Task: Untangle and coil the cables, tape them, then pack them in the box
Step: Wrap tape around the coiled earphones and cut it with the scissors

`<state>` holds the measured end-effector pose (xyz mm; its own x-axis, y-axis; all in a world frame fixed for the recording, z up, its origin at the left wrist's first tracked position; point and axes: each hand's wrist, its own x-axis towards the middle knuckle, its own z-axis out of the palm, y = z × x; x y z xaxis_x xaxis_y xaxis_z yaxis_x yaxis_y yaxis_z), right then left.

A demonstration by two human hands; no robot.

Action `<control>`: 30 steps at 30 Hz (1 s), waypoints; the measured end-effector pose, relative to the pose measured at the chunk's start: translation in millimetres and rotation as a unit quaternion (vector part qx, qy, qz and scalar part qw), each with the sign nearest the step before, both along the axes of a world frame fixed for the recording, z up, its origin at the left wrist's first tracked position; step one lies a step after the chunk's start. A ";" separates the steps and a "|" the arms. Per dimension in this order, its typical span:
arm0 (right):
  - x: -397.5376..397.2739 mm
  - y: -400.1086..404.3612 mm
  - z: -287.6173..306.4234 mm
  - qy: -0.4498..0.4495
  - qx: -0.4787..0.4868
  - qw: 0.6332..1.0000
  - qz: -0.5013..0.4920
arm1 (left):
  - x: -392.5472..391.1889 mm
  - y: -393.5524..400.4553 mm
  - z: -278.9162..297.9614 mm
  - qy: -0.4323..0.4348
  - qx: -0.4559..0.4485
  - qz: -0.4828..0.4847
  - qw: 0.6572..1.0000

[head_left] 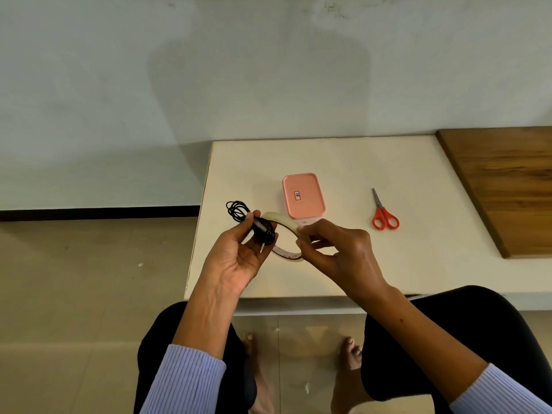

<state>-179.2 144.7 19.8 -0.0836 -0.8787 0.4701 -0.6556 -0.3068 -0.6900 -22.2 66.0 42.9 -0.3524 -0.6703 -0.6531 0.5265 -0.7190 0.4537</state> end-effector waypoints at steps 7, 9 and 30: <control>-3.6 0.0 -1.8 0.019 -0.001 1.000 -0.011 | -7.0 12.9 -1.2 -0.082 -0.130 -0.082 0.985; -2.7 -2.4 -1.2 0.025 0.004 1.000 -0.010 | -10.9 17.2 -1.2 -0.120 -0.156 -0.088 0.977; -0.3 -4.5 5.0 0.012 0.080 0.996 0.027 | -16.8 18.2 1.2 -0.217 -0.176 -0.046 0.959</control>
